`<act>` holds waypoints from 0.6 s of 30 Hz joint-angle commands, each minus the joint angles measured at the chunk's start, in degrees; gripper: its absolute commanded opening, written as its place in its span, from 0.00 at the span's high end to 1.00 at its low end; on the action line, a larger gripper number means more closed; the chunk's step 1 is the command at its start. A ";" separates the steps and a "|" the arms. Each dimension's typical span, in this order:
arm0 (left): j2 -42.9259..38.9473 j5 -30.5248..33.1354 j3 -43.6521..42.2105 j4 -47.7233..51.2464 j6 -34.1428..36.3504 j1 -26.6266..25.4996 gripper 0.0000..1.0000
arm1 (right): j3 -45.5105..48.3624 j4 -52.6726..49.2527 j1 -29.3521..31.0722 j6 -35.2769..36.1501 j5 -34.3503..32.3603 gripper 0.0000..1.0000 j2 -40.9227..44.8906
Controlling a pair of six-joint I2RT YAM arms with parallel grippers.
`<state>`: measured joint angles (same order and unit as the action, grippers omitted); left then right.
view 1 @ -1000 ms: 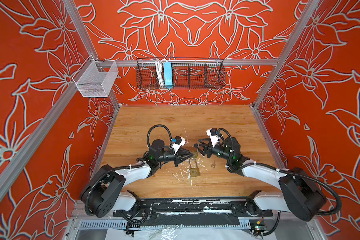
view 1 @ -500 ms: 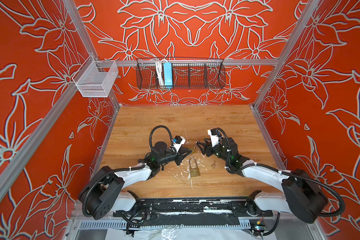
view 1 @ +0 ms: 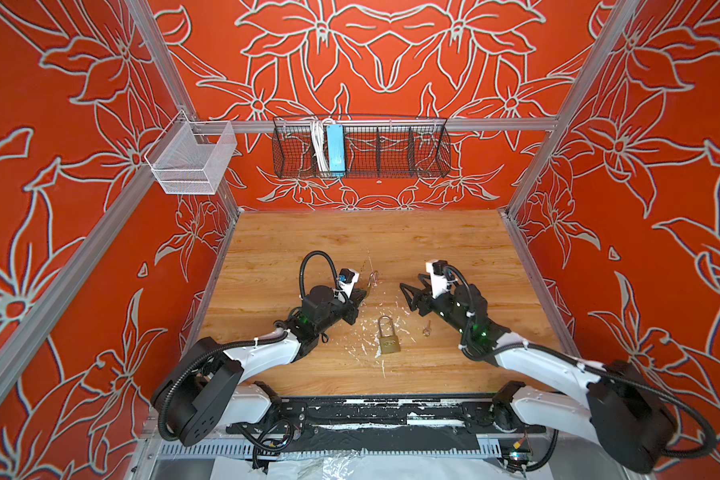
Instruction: Unlock with the key
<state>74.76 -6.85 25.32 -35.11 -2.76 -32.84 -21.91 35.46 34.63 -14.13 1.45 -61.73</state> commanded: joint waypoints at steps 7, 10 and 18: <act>2.22 1.30 5.84 3.78 -1.19 0.06 1.00 | 4.01 5.96 0.09 2.51 -6.71 0.02 4.68; 2.68 -0.07 7.82 6.67 -2.16 0.68 1.00 | -1.09 4.30 0.17 3.93 2.61 0.02 -3.81; 6.33 -19.47 8.85 1.91 -8.95 5.54 1.00 | -4.34 5.96 1.76 7.58 13.09 0.02 -11.79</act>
<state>79.61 -17.12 31.94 -28.58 -8.54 -27.97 -24.80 39.68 35.68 -9.15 11.09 -73.47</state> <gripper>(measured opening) 0.128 0.978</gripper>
